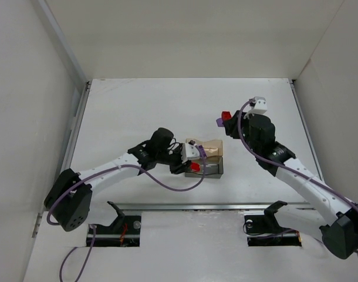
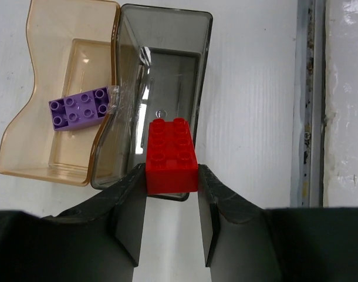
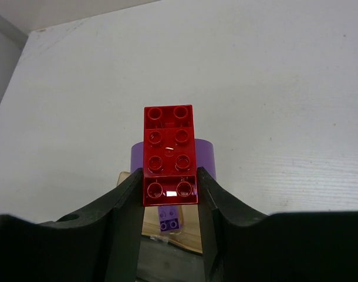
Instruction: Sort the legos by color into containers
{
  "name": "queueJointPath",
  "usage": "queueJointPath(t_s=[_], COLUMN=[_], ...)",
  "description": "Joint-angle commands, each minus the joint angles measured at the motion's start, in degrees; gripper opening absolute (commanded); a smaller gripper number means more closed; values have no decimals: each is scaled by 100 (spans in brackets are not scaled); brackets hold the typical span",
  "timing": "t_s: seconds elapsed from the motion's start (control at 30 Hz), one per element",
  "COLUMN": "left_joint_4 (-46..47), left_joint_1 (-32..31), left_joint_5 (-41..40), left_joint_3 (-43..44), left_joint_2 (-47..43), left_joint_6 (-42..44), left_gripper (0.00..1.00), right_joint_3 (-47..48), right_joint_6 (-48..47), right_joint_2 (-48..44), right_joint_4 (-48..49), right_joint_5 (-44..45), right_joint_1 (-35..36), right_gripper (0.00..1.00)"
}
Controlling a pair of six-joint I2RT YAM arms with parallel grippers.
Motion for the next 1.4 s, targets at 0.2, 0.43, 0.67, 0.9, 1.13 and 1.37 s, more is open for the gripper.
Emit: queueJointPath(t_s=[0.2, 0.43, 0.67, 0.9, 1.13, 1.37], left_joint_4=[464, 454, 1360, 1738, 1870, 1870], left_joint_1=[-61, -61, -114, -114, -114, -114], left_joint_5=[-217, -970, -1368, -1772, -1773, -1826], left_joint_3=[380, 925, 996, 1119, 1066, 1119], left_joint_2=[188, -110, -462, -401, -348, -348], left_joint_6=[66, -415, -813, -1463, -1666, -1885], left_gripper=[81, 100, 100, 100, 81, 26], right_joint_3=[-2, 366, 498, 499, 499, 499], right_joint_6=[-168, -581, -107, 288, 412, 412], right_joint_2=[-347, -190, -66, -13, -13, 39], right_joint_4=[52, 52, 114, 114, 114, 228], right_joint_5=[-188, -1277, -1823, -1342, -1235, -1235], right_joint_1=[48, 215, 531, 900, 1006, 1006], right_gripper=[0, 0, 0, 0, 0, 0])
